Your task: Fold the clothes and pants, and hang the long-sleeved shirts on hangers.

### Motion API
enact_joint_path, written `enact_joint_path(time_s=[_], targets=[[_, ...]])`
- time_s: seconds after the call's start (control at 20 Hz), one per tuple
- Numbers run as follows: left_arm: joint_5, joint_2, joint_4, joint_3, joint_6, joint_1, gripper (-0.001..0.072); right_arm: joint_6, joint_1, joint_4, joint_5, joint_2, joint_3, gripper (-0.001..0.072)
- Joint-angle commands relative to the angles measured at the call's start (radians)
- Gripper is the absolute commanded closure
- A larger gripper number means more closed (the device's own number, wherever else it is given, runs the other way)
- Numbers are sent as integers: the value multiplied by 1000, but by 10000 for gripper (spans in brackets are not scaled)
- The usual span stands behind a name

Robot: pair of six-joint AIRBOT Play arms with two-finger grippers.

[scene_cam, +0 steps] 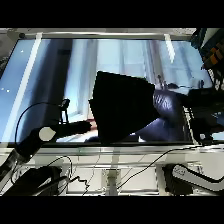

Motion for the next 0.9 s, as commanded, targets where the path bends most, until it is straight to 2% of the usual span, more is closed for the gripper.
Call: enact_joint_path(time_s=[0.0,0.05,0.1,0.15,0.25,0.3,0.5,0.65,0.8,0.85], targets=[[-72,38,59,-2,0,35,687,-124,-142,143,234,30,-182,661],[-78,38,59,-2,0,34,687,-160,-139,209,228,29,-253,620],[-80,38,59,-2,0,32,686,-168,-121,270,209,29,-323,371],[-80,38,59,-2,0,32,686,-169,-93,307,188,29,-376,217],[-80,38,58,-2,0,32,686,-170,-9,328,127,29,-434,211],[-82,38,54,-2,0,32,686,-151,43,330,92,29,-438,169],[-82,38,-18,-2,0,32,686,20,245,342,-134,29,-433,135],[-87,38,-48,-2,0,32,686,82,341,342,-301,29,-432,136],[-89,38,-47,-2,0,32,686,210,359,298,-397,28,-433,165],[-90,38,-47,-2,0,32,686,239,359,270,-411,28,-433,270]])
